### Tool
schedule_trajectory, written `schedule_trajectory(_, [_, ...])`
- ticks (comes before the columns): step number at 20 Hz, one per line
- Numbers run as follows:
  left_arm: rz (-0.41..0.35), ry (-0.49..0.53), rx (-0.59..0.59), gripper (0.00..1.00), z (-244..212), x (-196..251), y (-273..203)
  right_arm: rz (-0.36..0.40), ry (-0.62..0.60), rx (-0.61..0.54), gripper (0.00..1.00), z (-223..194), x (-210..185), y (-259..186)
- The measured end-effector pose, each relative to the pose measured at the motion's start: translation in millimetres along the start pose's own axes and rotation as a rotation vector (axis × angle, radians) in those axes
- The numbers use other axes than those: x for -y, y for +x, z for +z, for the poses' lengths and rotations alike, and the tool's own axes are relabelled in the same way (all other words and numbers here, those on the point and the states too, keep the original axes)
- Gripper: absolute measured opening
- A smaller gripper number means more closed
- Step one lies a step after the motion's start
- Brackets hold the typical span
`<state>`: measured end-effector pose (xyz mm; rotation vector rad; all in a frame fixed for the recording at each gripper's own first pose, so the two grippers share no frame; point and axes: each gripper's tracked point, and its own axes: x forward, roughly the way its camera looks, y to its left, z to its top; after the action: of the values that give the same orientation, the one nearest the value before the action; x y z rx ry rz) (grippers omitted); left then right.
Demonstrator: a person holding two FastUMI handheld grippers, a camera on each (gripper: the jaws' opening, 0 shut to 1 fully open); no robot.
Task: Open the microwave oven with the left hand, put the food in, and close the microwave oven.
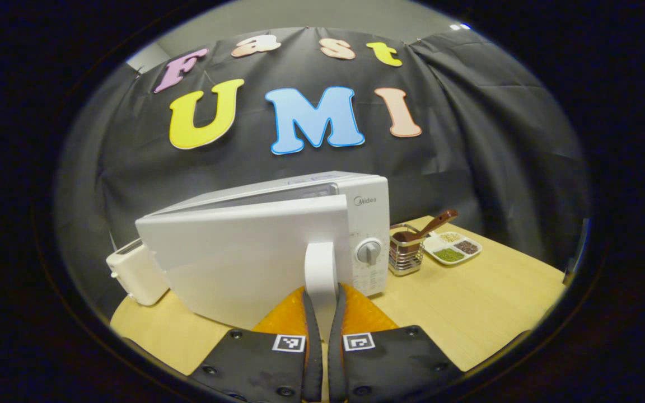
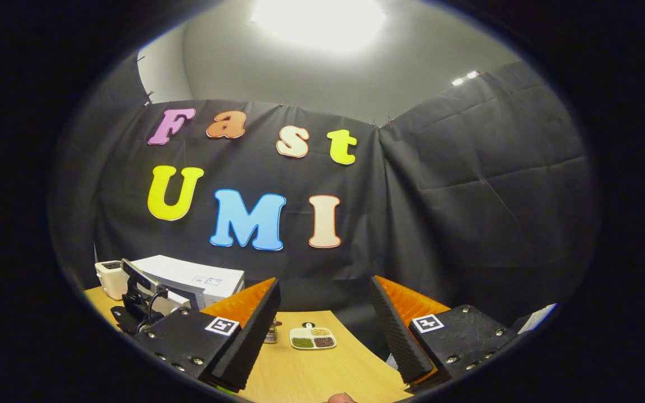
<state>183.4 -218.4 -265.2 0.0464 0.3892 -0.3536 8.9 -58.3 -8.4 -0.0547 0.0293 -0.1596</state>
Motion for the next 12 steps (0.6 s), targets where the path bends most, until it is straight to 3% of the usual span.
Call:
schedule_trajectory(9, [0.103,-0.017,-0.041,0.12,-24.6,-39.4,-78.8,0.162,0.091,-0.034,0.96,-17.3,-21.7,-7.4])
schedule_trajectory(12, [0.101,-0.022,-0.053,0.11,-33.7,-55.4,-102.1,0.218,0.127,-0.029,0.96,-9.8,-51.6,-14.8])
